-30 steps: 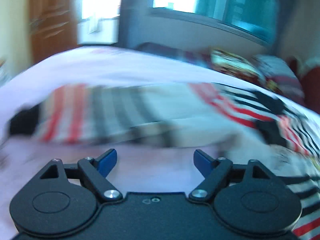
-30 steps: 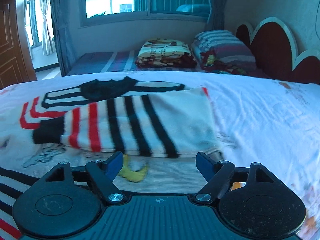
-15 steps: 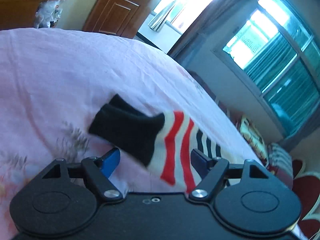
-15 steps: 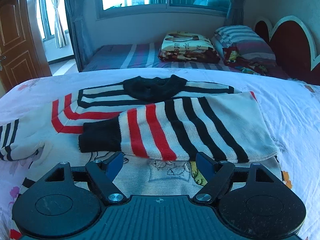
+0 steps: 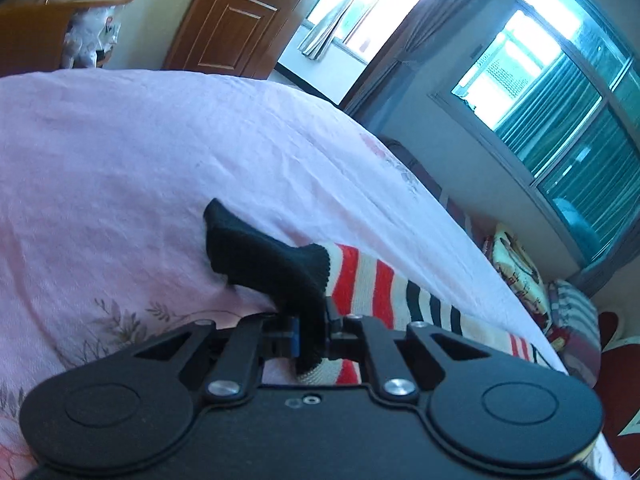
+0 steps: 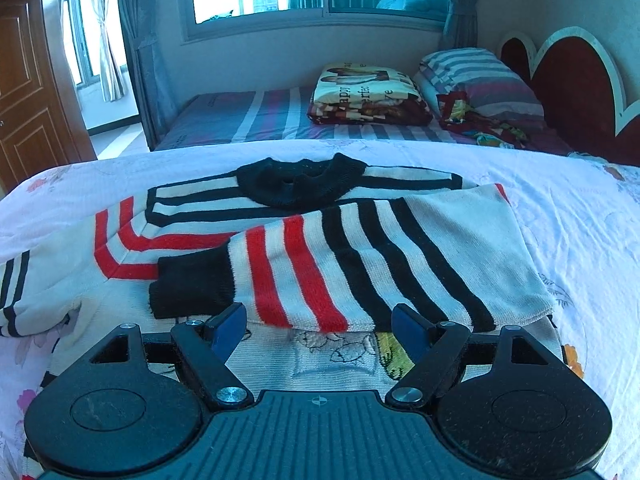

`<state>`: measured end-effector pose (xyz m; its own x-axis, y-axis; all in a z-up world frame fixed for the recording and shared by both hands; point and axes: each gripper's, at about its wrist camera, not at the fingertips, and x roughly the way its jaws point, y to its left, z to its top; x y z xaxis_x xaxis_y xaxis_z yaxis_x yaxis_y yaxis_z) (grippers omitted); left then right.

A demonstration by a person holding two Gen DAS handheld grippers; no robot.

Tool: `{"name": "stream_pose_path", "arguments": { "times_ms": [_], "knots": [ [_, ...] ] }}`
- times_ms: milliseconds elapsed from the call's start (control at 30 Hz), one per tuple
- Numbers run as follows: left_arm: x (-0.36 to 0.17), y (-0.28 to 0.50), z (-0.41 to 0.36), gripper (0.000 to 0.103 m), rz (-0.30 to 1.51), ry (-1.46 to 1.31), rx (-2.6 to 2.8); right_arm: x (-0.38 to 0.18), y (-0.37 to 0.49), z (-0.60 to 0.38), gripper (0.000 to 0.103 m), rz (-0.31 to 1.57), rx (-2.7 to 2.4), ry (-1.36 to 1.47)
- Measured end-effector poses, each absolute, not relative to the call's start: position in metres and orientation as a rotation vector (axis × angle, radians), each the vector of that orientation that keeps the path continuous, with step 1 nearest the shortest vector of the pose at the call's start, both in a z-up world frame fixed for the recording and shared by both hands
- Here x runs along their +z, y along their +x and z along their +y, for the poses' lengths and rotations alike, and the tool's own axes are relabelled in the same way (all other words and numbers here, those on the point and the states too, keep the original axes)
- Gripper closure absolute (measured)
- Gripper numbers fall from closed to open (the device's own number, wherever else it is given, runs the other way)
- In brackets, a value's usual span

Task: Fold small clothes
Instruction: 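Carry the sleeve across the chest with the left gripper and release it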

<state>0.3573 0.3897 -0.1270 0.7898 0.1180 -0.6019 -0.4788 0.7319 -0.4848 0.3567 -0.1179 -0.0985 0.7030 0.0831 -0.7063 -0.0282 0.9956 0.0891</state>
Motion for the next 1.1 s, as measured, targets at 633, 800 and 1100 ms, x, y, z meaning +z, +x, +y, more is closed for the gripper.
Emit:
{"name": "stream_pose_path", "arguments": {
  "times_ms": [633, 800, 1100],
  "knots": [
    [-0.072, 0.421, 0.139, 0.094, 0.554, -0.330, -0.049, -0.107, 0.360, -0.212, 0.023, 0.762, 0.050, 0.193],
    [-0.076, 0.437, 0.066, 0.094, 0.592, -0.253, -0.161, -0.108, 0.359, -0.255, 0.023, 0.756, 0.029, 0.230],
    [-0.100, 0.460, -0.065, 0.094, 0.652, -0.091, -0.286, -0.115, 0.354, -0.325, 0.023, 0.771, -0.016, 0.264]
  ]
}}
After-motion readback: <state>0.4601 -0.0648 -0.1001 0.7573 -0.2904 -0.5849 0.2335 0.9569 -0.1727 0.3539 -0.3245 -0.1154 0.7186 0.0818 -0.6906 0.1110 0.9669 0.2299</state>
